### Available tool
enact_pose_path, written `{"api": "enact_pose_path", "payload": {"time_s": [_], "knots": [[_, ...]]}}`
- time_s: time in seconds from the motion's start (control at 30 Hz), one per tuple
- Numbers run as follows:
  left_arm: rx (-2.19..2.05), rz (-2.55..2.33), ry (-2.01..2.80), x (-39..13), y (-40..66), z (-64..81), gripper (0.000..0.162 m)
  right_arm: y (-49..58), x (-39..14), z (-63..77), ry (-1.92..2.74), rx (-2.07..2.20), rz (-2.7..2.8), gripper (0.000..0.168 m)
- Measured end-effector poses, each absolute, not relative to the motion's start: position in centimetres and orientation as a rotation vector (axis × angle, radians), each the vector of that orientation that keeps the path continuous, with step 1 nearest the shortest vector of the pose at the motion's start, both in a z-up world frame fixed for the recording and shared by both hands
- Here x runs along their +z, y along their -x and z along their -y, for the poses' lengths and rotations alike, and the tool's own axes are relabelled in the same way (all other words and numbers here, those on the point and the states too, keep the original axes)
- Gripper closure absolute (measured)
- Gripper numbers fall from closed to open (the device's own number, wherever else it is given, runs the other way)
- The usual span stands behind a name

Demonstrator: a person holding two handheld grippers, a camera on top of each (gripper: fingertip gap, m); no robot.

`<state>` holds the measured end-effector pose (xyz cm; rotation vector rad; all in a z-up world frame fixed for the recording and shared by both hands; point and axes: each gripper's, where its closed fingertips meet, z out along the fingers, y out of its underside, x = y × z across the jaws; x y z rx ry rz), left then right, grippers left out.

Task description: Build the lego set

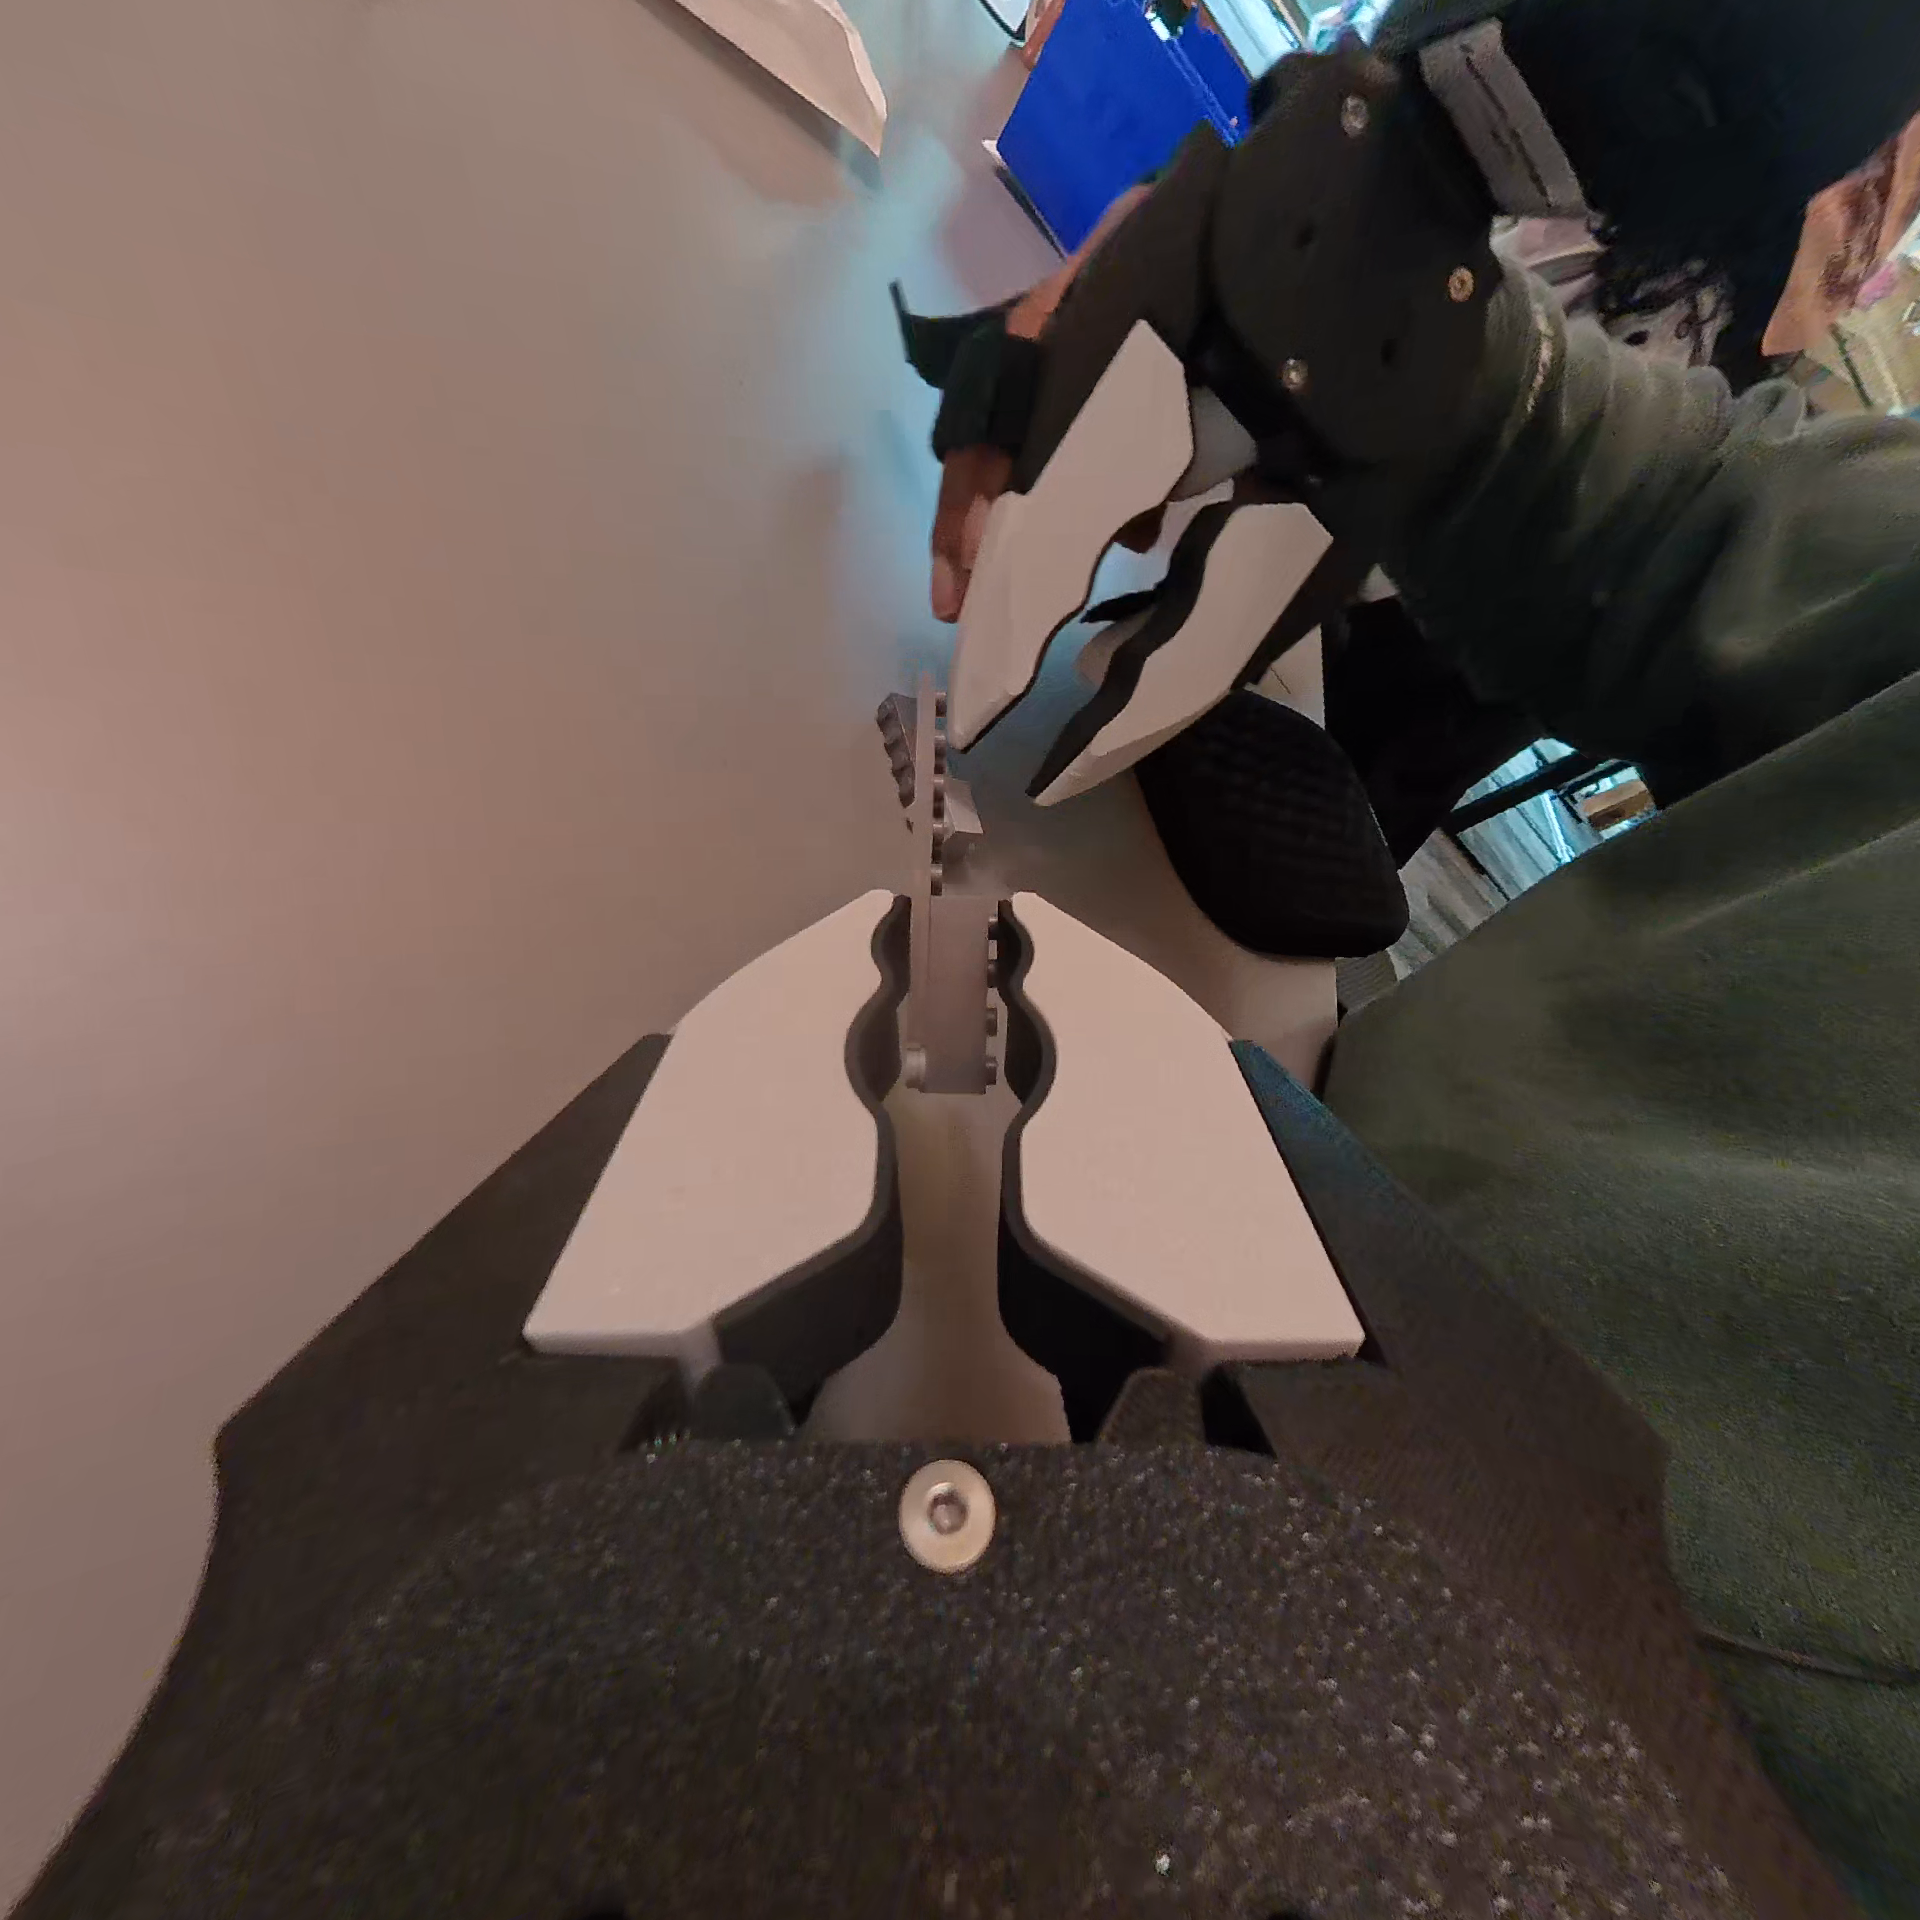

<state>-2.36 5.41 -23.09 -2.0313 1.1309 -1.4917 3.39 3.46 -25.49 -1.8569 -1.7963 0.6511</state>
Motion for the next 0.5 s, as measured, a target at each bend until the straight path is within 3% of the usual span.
{"api": "enact_pose_path", "payload": {"time_s": [0.1,0.17,0.3,0.47,0.5], "knots": [[-1.488,-1.134,2.034,-23.2,2.4,-5.3,0.147,-2.7,-25.9,-3.6,1.825,0.706,1.918,0.148],[-1.488,-1.130,2.033,-23.2,2.5,-5.3,0.147,-2.6,-26.4,-3.7,1.804,0.647,2.000,0.164],[-1.477,-1.121,2.026,-23.1,2.7,-5.6,0.147,-2.2,-25.7,-6.1,1.666,0.352,1.919,0.168],[-1.491,-1.131,2.021,-23.1,2.5,-5.4,0.147,-2.4,-25.6,-4.5,1.643,0.381,1.814,0.167],[-1.494,-1.136,2.020,-23.1,2.5,-5.4,0.147,-2.6,-25.7,-4.1,1.660,0.411,1.815,0.154]]}}
